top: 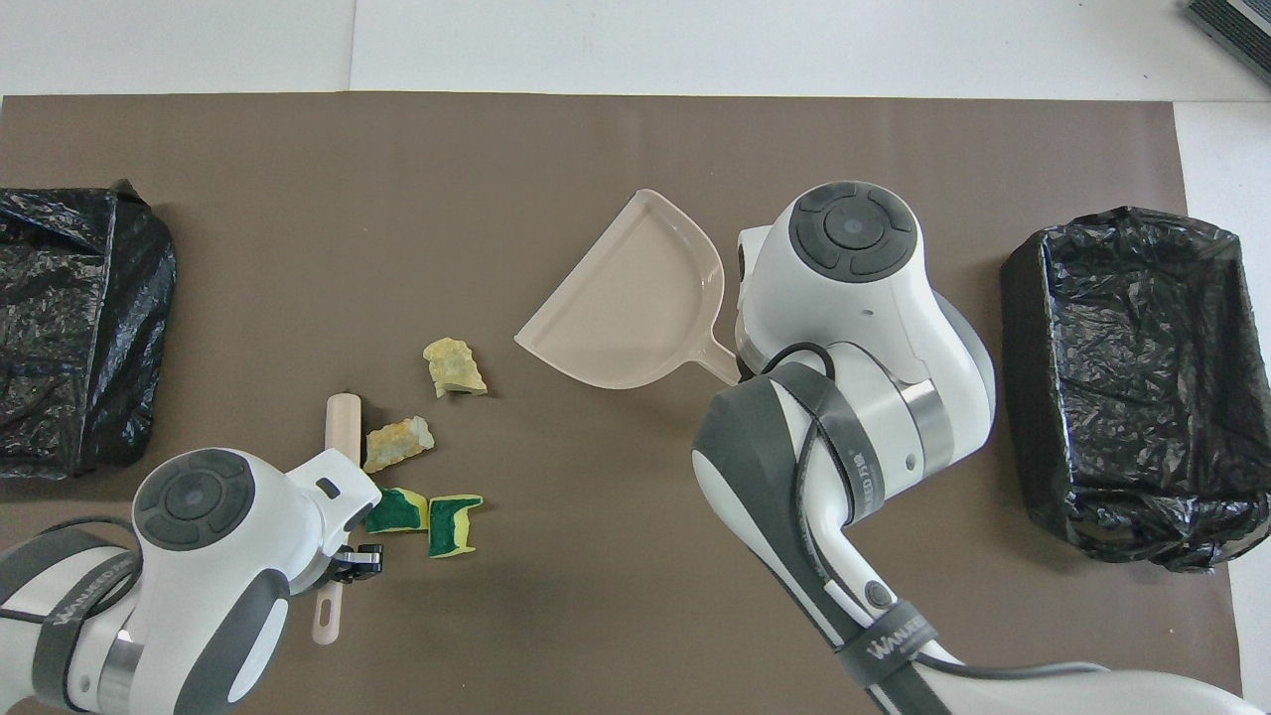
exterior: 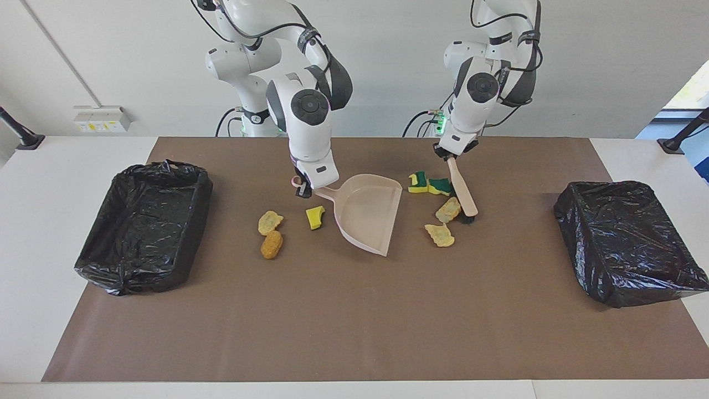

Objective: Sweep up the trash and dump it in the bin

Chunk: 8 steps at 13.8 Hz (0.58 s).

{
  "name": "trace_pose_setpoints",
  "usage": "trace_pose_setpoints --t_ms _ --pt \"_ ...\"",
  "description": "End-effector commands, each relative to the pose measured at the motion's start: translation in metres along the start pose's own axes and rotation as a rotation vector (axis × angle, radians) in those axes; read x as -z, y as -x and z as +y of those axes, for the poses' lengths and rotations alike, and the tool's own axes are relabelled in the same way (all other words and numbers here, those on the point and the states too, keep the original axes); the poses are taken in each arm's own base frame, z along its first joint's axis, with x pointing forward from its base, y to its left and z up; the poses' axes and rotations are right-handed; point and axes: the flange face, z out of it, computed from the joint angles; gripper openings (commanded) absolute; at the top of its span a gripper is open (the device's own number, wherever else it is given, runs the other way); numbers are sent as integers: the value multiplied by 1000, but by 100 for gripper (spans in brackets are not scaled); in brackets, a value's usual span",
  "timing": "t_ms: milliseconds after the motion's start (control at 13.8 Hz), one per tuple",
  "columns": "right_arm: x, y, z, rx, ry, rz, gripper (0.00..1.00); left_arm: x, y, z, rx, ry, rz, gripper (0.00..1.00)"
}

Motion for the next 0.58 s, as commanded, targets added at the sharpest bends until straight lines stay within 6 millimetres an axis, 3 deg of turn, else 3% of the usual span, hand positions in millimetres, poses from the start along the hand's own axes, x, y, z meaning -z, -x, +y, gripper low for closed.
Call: trace_pose_setpoints --t_ms 0,218,363,508 --pt "-3 2 -21 151 37 -30 0 20 1 1 80 5 -28 0" --pt "-21 14 -36 225 63 -49 0 9 18 -6 70 -34 -70 0" --pt "-45 15 -50 237 69 -50 0 -2 34 -4 49 -68 -95 0" --pt "-55 9 -53 130 78 -41 0 -9 43 5 51 -77 -86 0"
